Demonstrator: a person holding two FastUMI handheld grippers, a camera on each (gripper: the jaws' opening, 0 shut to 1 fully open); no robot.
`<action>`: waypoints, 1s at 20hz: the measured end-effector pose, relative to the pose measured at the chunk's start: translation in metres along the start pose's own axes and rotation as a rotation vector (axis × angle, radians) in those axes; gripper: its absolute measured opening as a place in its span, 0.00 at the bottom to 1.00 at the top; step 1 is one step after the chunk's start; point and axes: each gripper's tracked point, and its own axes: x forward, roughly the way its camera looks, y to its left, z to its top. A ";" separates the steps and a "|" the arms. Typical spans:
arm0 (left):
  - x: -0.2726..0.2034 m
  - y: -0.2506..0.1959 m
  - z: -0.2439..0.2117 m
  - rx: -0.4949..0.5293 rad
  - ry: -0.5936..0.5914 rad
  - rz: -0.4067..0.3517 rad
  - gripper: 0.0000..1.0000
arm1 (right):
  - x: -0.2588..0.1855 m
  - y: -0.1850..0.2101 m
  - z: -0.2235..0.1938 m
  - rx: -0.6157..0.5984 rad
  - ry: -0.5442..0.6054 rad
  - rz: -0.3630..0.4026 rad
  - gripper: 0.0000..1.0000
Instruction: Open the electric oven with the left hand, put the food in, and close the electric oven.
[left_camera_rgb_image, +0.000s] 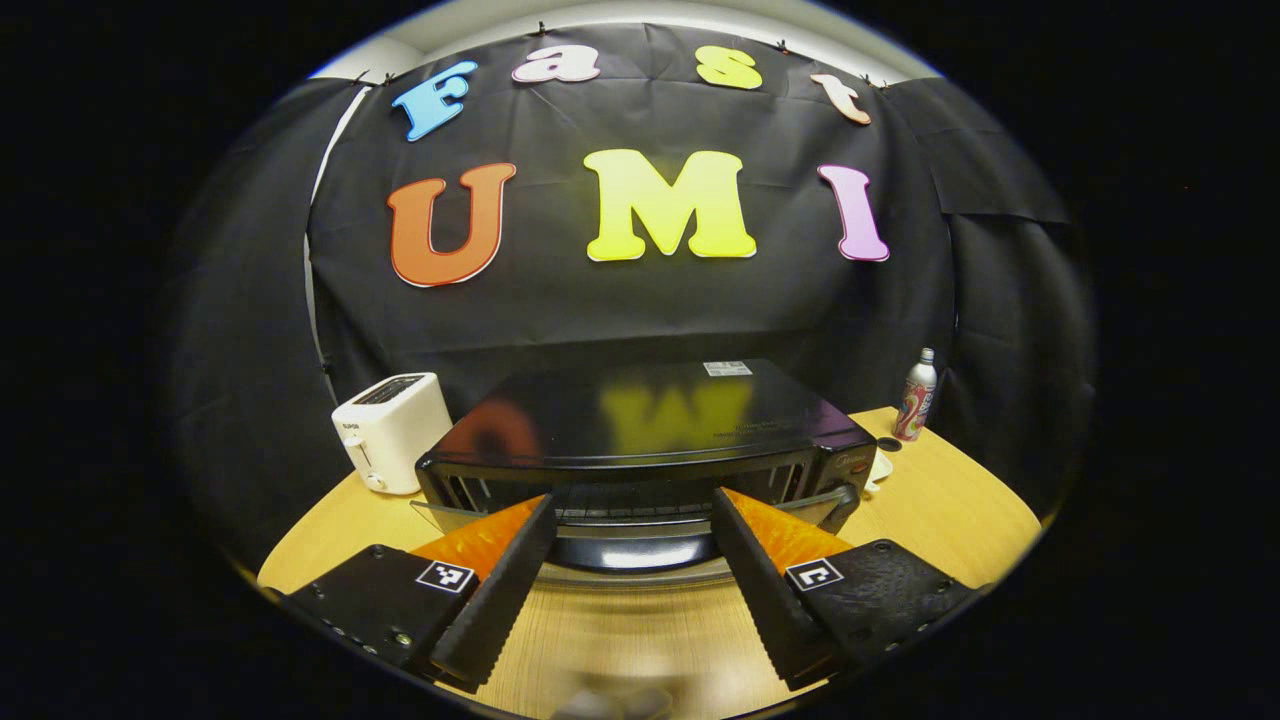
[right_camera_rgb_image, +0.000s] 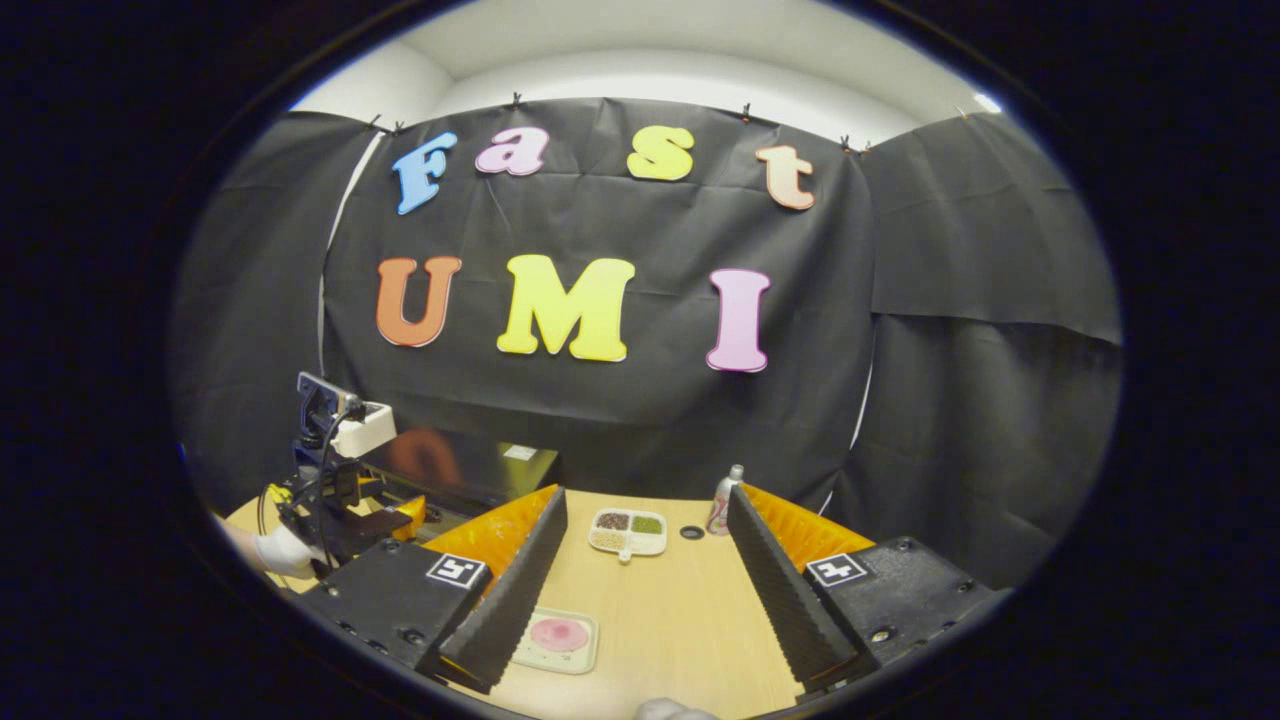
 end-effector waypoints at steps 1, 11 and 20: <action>-0.004 -0.001 -0.004 0.001 0.002 0.000 0.97 | -0.001 0.000 -0.001 0.001 0.003 0.003 0.98; -0.052 -0.003 -0.069 -0.011 0.096 -0.028 0.97 | -0.013 0.006 -0.017 0.005 0.031 0.028 0.98; -0.066 -0.011 -0.136 -0.020 0.245 -0.039 0.95 | -0.020 0.007 -0.040 -0.006 0.076 0.018 0.98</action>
